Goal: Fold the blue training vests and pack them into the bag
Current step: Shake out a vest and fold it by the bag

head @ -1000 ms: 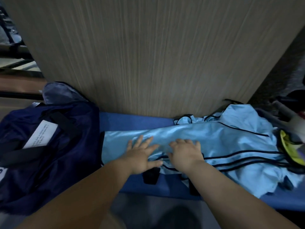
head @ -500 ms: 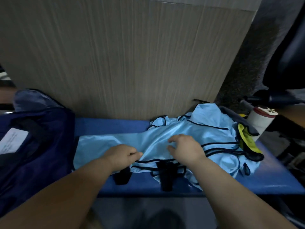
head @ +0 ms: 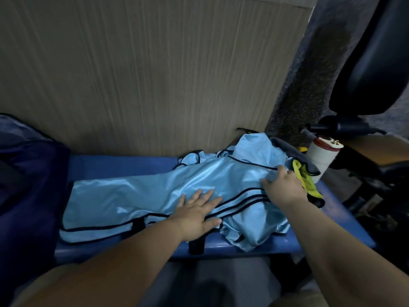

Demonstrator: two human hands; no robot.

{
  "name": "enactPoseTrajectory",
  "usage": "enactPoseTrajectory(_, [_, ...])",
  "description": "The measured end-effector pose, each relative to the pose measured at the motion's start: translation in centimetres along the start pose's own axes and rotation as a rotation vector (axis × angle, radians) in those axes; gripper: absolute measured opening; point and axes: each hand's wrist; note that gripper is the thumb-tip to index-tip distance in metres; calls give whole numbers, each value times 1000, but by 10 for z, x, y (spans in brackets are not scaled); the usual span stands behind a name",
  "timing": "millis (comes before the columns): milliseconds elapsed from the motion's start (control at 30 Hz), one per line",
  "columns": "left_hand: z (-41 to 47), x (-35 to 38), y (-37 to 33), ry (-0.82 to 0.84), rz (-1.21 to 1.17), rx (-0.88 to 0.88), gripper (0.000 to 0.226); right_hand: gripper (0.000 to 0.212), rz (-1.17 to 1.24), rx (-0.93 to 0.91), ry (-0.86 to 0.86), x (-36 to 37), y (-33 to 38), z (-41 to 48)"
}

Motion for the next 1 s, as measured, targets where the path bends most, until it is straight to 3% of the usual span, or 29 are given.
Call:
enactPoseTrajectory(133, [1,-3,-4,23,-4,-20,64,77,-67,21,-53,4,-1,5])
enactPoseTrajectory(300, [5,-4,-12,-2,49,-48,66,65,-103,24,-74,4,0,8])
enactPoseTrajectory(400, [7,-2,-13,-109,44,-21,65,64,-159,16,-85,-2,-2,9])
enactPoseTrajectory(533, [9,-3,-17,-380,-36,28,36,69,-109,7,56,-16,-3,16])
enactPoseTrajectory(633, [11,-4,-21,-479,-125,42,15,60,-104,-27,166,-33,-3,21])
enactPoseTrajectory(700, [11,-6,-22,-498,-243,66,7,56,3,-49,150,-45,-7,26])
enactPoseTrajectory(767, [10,-7,-22,-460,-308,118,13,58,162,-51,93,-56,-13,30])
enactPoseTrajectory(900, [12,-4,-16,-384,-382,242,16,43,737,11,149,-74,-15,21])
enactPoseTrajectory(1000, [13,-6,-18,-361,-422,224,40,31,771,34,194,-83,-14,14])
Point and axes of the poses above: each hand's wrist, its own z-axis towards the middle knuckle, its own x-axis out of the palm, y = z × x, and after that the axes turned 3 degrees about y, right-handed
